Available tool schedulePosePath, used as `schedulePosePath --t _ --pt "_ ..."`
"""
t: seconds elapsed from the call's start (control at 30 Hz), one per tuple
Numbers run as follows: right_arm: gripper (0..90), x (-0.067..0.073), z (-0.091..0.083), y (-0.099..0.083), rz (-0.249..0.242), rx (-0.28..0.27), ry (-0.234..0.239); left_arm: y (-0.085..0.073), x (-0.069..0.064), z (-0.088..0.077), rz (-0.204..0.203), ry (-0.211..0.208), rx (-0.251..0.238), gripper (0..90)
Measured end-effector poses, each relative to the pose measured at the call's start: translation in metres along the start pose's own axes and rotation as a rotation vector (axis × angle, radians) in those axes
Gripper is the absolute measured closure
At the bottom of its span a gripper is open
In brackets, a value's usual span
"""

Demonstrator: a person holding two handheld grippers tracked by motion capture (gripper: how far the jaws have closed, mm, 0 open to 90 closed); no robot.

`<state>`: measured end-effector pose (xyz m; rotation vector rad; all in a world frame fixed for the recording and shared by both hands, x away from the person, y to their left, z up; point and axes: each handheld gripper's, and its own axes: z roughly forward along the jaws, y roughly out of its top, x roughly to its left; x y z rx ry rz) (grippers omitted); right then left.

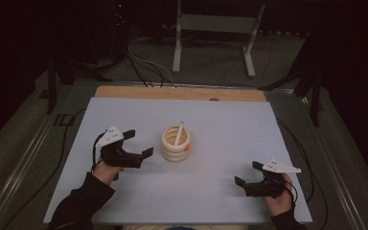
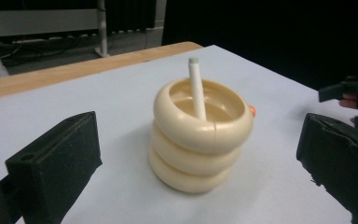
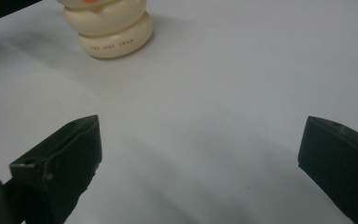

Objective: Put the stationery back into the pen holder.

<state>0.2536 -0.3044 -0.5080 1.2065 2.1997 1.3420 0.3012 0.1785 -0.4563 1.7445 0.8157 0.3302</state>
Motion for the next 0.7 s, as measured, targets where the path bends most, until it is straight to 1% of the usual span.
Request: schedulePosePath --t 0.07,0.17,0.2,0.27,0.33,0.37,0.43,0.57,0.67,0.7 --pt "0.0 0.000 0.000 0.000 0.000 0.000 -0.001 -0.007 -0.001 -0.004 -0.003 -0.010 -0.002 0.2" --pt "0.0 0.000 0.000 0.000 0.000 0.001 0.001 -0.016 -0.002 -0.010 -0.016 -0.013 -0.011 0.2" --pt "0.0 0.000 0.001 0.000 0.000 0.002 0.002 -0.019 -0.003 -0.012 -0.016 -0.006 -0.008 0.1" --pt "0.0 0.000 0.001 0.000 -0.002 0.002 0.003 -0.025 -0.004 -0.017 -0.001 0.001 -0.006 0.2" --pt "0.0 0.000 0.001 0.000 -0.002 -0.001 0.001 -0.032 -0.005 -0.021 0.014 0.016 -0.005 0.2" --pt "0.0 0.000 0.000 0.000 -0.002 -0.003 0.003 -0.035 -0.005 -0.023 0.016 0.017 0.000 0.2" --pt "0.0 0.000 0.000 0.000 -0.002 -0.007 0.000 -0.041 -0.005 -0.028 0.006 0.020 -0.003 0.2" --pt "0.0 0.000 0.000 0.000 0.001 -0.009 0.002 -0.051 -0.004 -0.036 0.006 0.039 0.017 0.2" --pt "0.0 0.000 0.000 0.000 -0.003 -0.008 0.003 -0.055 -0.003 -0.040 -0.002 0.048 0.016 0.2" --pt "0.0 0.000 0.000 0.000 -0.003 -0.006 0.004 -0.059 -0.002 -0.043 -0.012 0.056 0.005 0.2"
